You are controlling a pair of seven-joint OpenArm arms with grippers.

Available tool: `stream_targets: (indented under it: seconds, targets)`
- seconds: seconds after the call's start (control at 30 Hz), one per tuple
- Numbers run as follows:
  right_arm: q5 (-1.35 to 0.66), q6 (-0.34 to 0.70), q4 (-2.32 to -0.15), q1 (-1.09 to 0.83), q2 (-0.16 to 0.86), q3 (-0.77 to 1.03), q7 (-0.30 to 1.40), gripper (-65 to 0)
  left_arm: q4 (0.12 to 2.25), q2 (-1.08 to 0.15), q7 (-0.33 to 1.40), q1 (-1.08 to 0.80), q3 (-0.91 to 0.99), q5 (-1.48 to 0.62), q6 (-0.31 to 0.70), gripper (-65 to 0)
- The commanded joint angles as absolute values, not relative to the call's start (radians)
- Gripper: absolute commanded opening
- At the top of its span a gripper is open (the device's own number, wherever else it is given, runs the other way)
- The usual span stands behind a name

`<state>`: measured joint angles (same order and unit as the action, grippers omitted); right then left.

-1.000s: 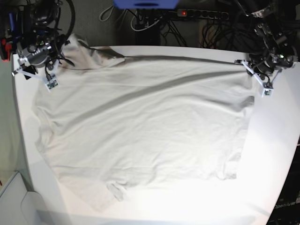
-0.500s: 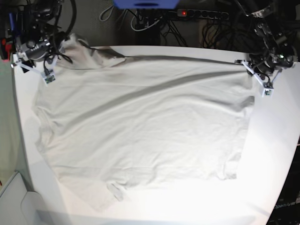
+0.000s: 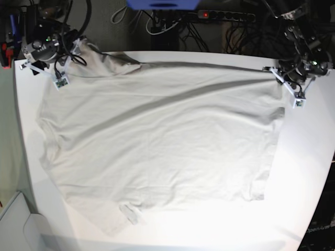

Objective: Layout the t-shirt on the table in an organized manner, then fold the t-shirt properly
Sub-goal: 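Pull the held collar corners taut with both grippers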

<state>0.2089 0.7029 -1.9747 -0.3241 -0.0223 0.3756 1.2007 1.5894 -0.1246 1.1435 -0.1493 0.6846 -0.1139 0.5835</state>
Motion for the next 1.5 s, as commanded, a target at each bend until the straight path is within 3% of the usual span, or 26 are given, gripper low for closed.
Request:
stream_targets:
  seconds: [0.0,0.7,0.8,1.27,1.47]
  targets:
    - [0.211,0.698,-1.982,-0.303,-0.018,0.372,1.194,-23.1,1.590,-0.134,1.170,-0.151,0.687,-0.084,0.578,-64.6]
    - [0.211,0.698,-1.876,-0.283,-0.021,0.346,1.190,-24.2,1.590,-0.133,1.175,-0.151,0.687,-0.084,0.578,-64.6]
    - [0.211,0.698,-1.876,-0.277,-0.022,0.346,1.190,-29.0,1.593,-0.133,1.176,-0.151,0.687,-0.084,0.578,-64.6]
    - [0.211,0.698,-1.771,-0.232,-0.019,0.344,1.190,-64.4,1.603,-0.133,1.179,-0.151,0.687,-0.084,0.578,-64.6]
    - [0.211,0.698,-1.897,-0.228,-0.019,0.344,1.191,-65.0,1.606,-0.133,1.179,-0.143,0.693,-0.085,0.578,-64.6]
